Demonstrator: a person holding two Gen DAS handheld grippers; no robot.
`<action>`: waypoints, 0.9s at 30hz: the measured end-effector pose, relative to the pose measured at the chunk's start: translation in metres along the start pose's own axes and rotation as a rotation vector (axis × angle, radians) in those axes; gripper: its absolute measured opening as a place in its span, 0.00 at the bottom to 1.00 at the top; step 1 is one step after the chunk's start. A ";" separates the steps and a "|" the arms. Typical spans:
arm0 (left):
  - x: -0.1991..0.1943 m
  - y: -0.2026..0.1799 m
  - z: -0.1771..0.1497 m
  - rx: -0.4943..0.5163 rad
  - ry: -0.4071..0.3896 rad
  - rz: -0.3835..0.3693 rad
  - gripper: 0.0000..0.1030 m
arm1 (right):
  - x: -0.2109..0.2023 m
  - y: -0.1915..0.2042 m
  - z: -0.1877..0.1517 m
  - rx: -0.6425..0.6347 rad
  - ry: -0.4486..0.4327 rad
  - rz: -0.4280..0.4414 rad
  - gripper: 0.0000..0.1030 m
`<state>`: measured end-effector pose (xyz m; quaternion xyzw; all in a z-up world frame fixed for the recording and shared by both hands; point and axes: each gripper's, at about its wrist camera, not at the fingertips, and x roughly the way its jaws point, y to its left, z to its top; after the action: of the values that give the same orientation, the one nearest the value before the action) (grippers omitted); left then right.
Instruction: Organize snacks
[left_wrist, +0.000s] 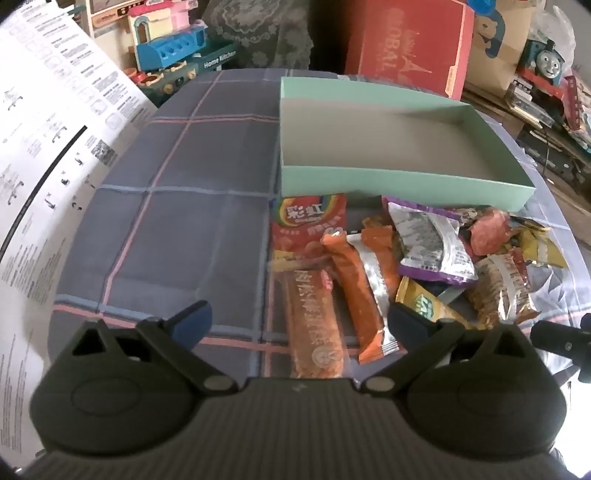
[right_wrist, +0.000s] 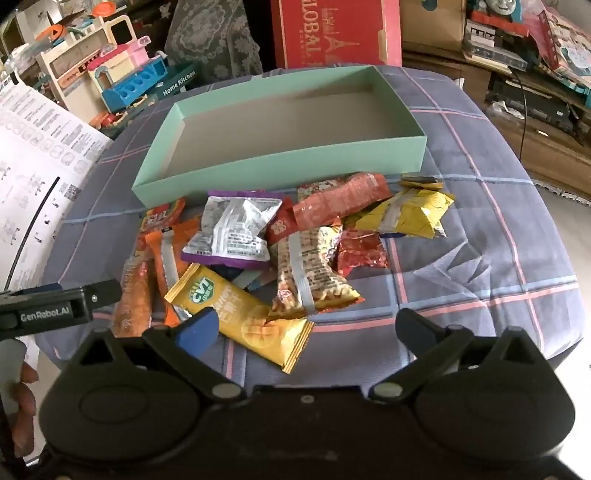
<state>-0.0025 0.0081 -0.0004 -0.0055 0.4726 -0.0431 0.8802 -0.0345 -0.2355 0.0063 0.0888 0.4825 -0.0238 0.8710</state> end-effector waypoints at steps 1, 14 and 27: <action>0.001 0.001 0.000 -0.002 0.004 0.000 1.00 | 0.000 0.000 0.000 0.002 0.001 0.006 1.00; -0.002 -0.001 -0.001 0.009 0.002 0.009 1.00 | -0.003 -0.001 -0.003 0.012 0.002 0.004 1.00; -0.009 -0.009 -0.004 0.033 0.002 0.002 1.00 | -0.007 -0.002 -0.005 0.013 -0.003 0.000 1.00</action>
<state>-0.0113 0.0001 0.0051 0.0096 0.4726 -0.0498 0.8798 -0.0429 -0.2372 0.0095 0.0943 0.4810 -0.0268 0.8712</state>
